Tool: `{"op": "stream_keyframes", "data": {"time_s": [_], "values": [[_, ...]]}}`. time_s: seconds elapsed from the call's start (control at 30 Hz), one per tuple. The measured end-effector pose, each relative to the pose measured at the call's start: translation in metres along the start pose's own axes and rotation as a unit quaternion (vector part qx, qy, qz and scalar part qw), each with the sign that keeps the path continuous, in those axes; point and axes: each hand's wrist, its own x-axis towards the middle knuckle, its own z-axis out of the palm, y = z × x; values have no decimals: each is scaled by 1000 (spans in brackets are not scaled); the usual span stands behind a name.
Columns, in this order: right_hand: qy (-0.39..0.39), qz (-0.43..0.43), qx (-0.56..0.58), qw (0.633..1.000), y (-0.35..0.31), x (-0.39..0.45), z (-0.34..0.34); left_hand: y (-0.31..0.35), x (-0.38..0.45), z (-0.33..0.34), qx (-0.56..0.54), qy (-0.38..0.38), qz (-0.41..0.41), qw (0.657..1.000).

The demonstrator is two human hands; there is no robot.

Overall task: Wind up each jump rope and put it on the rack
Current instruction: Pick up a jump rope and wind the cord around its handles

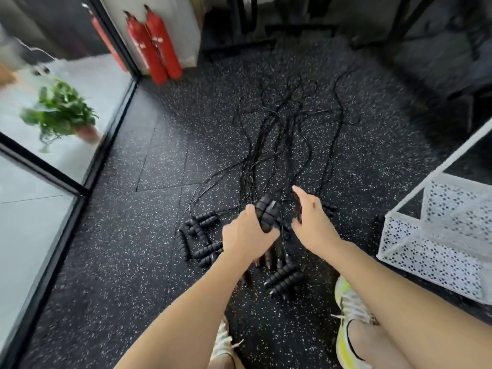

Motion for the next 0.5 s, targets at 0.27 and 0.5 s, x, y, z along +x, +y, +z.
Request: {"op": "stream_keyframes", "data": {"time_s": [0.27,0.5], "values": [[43,-107,-39,993,-51,-26,-40,31,-79,-59,-142,32,9,989],[43,-21,62,997,-40,-29,-21,28,-105,-56,-269,49,7,962]]}}
